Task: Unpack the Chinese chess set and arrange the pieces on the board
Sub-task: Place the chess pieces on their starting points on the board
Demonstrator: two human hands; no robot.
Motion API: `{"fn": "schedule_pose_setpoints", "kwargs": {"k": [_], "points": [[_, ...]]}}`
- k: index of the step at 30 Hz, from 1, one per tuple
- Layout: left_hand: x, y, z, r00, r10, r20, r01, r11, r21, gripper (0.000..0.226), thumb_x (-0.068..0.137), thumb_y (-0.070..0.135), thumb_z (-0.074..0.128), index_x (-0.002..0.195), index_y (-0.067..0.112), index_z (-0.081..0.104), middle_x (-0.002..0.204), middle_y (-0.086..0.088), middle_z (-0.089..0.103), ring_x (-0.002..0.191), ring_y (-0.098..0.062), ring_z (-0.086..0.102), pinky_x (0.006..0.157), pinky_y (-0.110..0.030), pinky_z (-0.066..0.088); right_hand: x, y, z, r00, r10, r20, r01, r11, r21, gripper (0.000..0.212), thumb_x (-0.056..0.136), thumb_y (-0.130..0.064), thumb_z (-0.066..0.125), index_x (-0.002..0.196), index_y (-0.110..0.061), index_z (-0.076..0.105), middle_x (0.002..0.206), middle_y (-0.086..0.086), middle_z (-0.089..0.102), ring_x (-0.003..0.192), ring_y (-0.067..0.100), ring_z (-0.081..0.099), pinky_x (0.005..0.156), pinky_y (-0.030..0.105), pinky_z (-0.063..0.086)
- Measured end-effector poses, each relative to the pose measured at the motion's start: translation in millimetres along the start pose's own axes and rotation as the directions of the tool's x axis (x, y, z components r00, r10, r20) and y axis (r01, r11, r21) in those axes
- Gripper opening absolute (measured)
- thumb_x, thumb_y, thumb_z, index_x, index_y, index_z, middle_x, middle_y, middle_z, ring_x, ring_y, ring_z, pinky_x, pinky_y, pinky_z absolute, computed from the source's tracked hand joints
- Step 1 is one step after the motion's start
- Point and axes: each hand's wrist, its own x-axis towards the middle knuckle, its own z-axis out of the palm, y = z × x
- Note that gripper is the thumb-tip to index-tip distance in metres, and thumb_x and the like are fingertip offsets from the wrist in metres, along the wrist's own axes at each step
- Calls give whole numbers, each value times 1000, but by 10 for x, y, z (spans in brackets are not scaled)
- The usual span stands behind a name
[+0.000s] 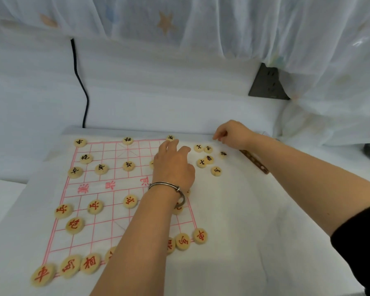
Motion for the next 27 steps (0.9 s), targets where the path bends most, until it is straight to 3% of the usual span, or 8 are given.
{"fn": "schedule_pose_setpoints", "kwargs": {"k": [5, 9, 13, 18, 27], "points": [[-6, 18, 2, 1000, -5, 2, 5, 1000, -3, 48, 92, 19, 45, 140, 21, 39, 155, -4, 19, 144, -22, 7, 115, -37, 18, -234, 68, 11, 980, 47, 194, -21, 990, -136, 32, 82, -6, 62, 113, -14, 61, 99, 0, 57, 88, 14, 52, 72, 22, 40], [0, 41, 1, 1000, -2, 8, 2, 1000, 0, 48, 93, 20, 45, 140, 20, 39, 155, -4, 19, 144, -22, 7, 116, -36, 17, -366, 100, 174, 994, 27, 106, -16, 995, -100, 30, 81, -11, 64, 111, -12, 62, 93, -1, 55, 82, 15, 50, 60, 20, 38], [1, 58, 5, 1000, -1, 10, 1, 1000, 7, 48, 93, 20, 46, 140, 21, 39, 155, -4, 19, 144, -22, 8, 115, -36, 17, -415, 88, 264, 999, 9, 47, -4, 995, -99, 23, 81, -16, 65, 104, -14, 66, 86, -4, 55, 80, 13, 51, 67, 22, 39], [-3, 50, 10, 1000, -6, 17, 6, 1000, 8, 48, 93, 20, 46, 140, 21, 39, 155, -3, 19, 144, -22, 8, 115, -37, 18, -453, 17, 331, 998, -9, 58, 10, 1000, -15, 19, 79, -16, 68, 99, -16, 67, 80, -6, 53, 76, 14, 51, 66, 23, 41], [11, 13, -1, 1000, -23, 18, 23, 1000, -3, 48, 93, 19, 45, 140, 21, 39, 155, -3, 20, 144, -21, 9, 115, -36, 19, -452, -5, 324, 997, 15, 79, -14, 1000, -8, 14, 77, -19, 70, 90, -21, 64, 85, -6, 57, 78, 12, 53, 67, 22, 42]]}}
